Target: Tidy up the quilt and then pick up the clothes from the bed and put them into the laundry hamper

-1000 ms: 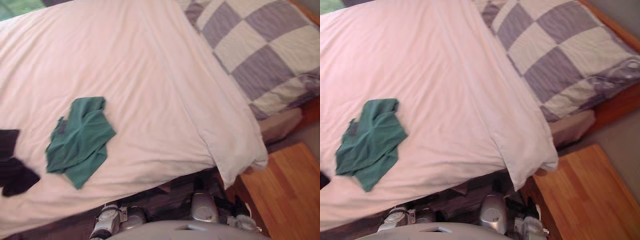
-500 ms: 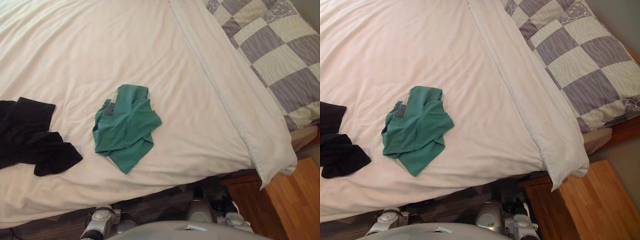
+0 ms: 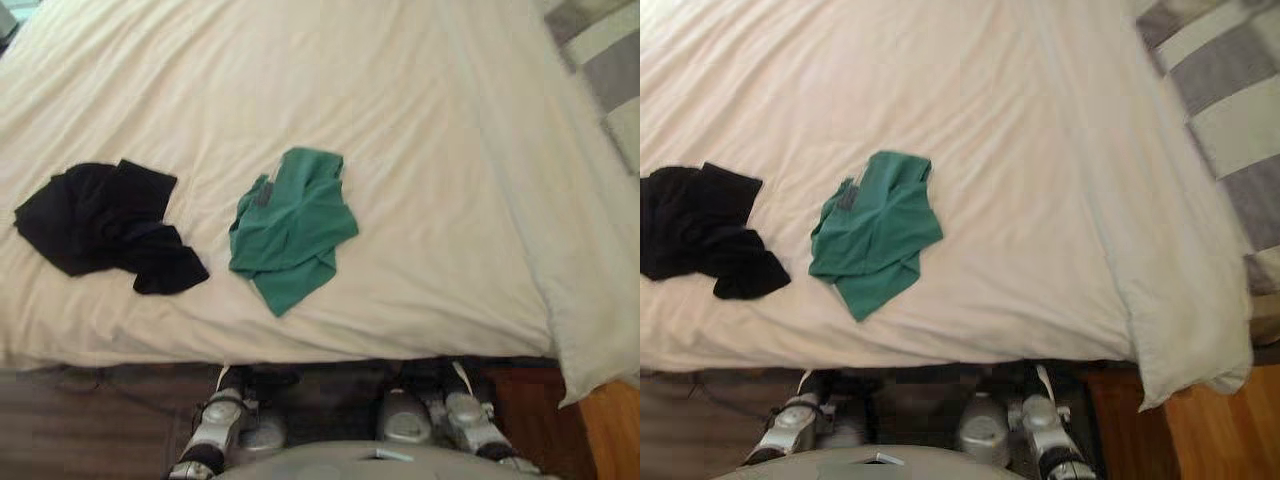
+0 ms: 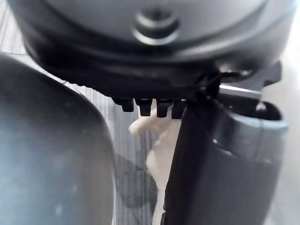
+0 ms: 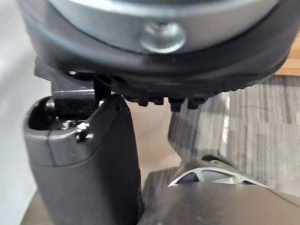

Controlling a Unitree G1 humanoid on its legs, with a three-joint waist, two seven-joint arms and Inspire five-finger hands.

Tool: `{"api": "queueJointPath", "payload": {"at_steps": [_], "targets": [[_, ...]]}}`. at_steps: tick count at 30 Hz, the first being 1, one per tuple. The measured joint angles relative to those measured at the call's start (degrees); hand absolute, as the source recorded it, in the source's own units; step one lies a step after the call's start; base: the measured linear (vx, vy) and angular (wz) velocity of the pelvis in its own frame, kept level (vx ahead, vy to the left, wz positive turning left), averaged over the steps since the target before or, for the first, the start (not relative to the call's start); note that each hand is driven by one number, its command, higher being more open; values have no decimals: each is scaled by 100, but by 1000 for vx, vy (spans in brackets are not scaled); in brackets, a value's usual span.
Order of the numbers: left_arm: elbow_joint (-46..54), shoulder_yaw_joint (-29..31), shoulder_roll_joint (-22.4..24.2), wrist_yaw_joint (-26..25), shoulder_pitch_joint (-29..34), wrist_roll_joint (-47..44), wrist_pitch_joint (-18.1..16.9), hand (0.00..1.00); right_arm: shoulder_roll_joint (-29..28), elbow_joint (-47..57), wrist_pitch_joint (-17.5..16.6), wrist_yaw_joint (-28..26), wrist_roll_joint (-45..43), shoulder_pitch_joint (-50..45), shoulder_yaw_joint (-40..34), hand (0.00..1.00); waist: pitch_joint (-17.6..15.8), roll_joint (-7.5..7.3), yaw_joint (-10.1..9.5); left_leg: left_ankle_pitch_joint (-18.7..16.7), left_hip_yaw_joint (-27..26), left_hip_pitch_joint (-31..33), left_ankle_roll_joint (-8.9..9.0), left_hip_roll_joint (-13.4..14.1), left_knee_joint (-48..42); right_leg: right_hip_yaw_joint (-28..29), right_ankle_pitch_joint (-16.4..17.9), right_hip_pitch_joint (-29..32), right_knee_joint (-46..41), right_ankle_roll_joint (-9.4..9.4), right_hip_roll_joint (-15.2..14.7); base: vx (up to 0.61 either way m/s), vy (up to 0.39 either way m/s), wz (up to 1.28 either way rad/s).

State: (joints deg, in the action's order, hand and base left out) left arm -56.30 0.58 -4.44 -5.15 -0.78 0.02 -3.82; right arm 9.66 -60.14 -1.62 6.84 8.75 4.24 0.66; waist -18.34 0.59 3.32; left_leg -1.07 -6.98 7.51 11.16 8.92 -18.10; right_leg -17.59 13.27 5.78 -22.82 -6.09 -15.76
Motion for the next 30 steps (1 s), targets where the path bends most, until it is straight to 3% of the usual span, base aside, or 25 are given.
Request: {"api": "queueJointPath", "payload": {"at_steps": [2, 5, 7, 9, 11, 12, 14, 15, 16, 17, 19, 20, 23, 24, 25, 26, 27, 29, 30], "targets": [[5, -5, 13, -51, 0, -177, -16, 100, 65, -82, 19, 1, 5, 152, -6, 100, -37, 84, -5, 31, -321, 140, 28, 26, -41, -26, -71, 78, 59, -7, -59, -30, 95, 22], [-2, 124, -8, -84, -21, -209, -32, 100, -10, -26, 20, 15, 8, 253, -14, 100, -57, 70, -105, -86, -788, 197, -5, 247, -129, -12, -369, 95, 379, 32, -85, -16, 139, -18], [-146, 259, 1, -141, -22, -165, -28, 100, -67, 50, 16, 23, 2, 255, -21, 100, -51, 85, -35, -440, -937, 67, -256, 714, -529, 134, -412, 82, 310, -10, -64, -25, 234, -56], [-256, 278, -26, -221, -21, -160, -28, 100, -67, 149, 19, 11, 2, 231, -60, 100, -38, 105, 11, -490, -887, -105, -344, 1072, -671, 236, -479, 83, 227, -127, -138, -26, 279, -35], [-291, 274, -77, -232, -20, -104, -90, 100, -58, 210, 14, 4, 0, 171, -171, 100, -33, 111, 12, -431, -717, -167, -431, 1360, -754, 274, -632, 89, 202, -399, -346, -52, 500, -10], [-294, 298, -102, -215, -24, -107, -133, 100, -141, 202, 14, -36, -7, 121, -211, 100, 49, -56, -18, -757, -693, -196, -331, 912, -709, 382, -745, 129, 343, -590, -567, -53, 495, 11], [-344, 315, -155, -219, -23, -119, -125, 100, -259, 112, 16, -157, -7, 93, -78, 100, 145, -204, -25, -793, -426, -193, -274, 638, -338, 387, -705, 54, 609, -628, -484, -40, 276, 46], [-372, 269, -139, -181, -23, -117, -109, 100, -314, 112, 6, -220, -4, 88, -12, 100, 213, -251, 25, -928, -211, -207, 45, 533, -160, 349, -940, -176, 934, -613, -511, -26, 176, 58], [-374, 267, -175, -129, -42, -131, -95, 100, -389, 88, 6, -252, 3, 102, -3, 100, 226, -304, -5, -965, -190, -187, 151, 477, -150, 314, -1004, -234, 992, -644, -571, -34, 240, 38], [-399, 252, -255, -58, -36, -165, -99, 100, -588, 13, 1, -267, 5, 110, 6, 100, 300, -424, -59, -960, -202, -194, 144, 344, -115, 273, -1123, -208, 997, -563, -707, -63, 257, 7], [-504, 250, -320, -53, 10, -166, -99, 100, -672, 40, -9, -294, 176, 114, 145, 100, 444, -405, -86, -856, -252, -221, 19, 245, 78, 252, -1415, -73, 908, -17, -738, -92, 197, 0], [-503, 258, -321, -55, 35, -167, -103, 100, -707, 41, -3, -281, 178, 117, 232, 100, 469, -373, -86, -810, -272, -220, 1, 235, 142, 252, -1545, -50, 914, 132, -694, -78, 160, 8], [-398, 438, -337, -69, 184, -175, -100, 100, -729, 53, -11, -247, 156, 23, 465, 100, 560, -390, -130, -483, -194, -424, -135, 270, 600, 371, -2221, -119, 1033, 171, -472, -31, 121, 14], [-395, 439, -340, -68, 227, -156, -102, 100, -736, 95, -21, -240, 153, -31, 464, 100, 583, -332, -144, -434, -168, -438, -153, 304, 691, 588, -2020, -58, 856, 113, -336, -11, 34, 26], [-395, 502, -395, -69, 284, -171, -94, 100, -798, 304, -40, -253, 114, -160, 455, 100, 604, -366, -140, -305, -90, -523, -156, 355, 879, 1045, -1245, 20, 166, -39, 50, 9, -69, 41], [-398, 502, -439, -69, 303, -191, -71, 100, -852, 371, -60, -261, 32, -233, 463, 100, 623, -409, -158, -179, 8, -616, -169, 361, 1049, 1107, -632, -2, -261, 93, 429, -2, -93, 46], [-401, 504, -444, -65, 315, -199, -64, 100, -883, 370, -62, -254, -55, -253, 464, 100, 642, -424, -166, -123, 43, -653, -159, 338, 1134, 957, -494, -71, -232, 173, 448, -22, -128, 32], [-407, 490, -454, -66, 349, -192, -29, 100, -1010, 367, -54, -248, -124, -305, 458, 100, 763, -501, -180, 157, 75, -722, -269, 195, 1520, 852, -226, -393, 457, 110, 381, -47, -118, 23], [-410, 488, -419, -62, 338, -194, -4, 100, -1032, 371, -145, -230, -125, -342, 458, 100, 820, -538, -160, 377, 111, -726, -253, 170, 1797, 769, -168, -504, 903, -178, 388, -92, -157, 33]]}}
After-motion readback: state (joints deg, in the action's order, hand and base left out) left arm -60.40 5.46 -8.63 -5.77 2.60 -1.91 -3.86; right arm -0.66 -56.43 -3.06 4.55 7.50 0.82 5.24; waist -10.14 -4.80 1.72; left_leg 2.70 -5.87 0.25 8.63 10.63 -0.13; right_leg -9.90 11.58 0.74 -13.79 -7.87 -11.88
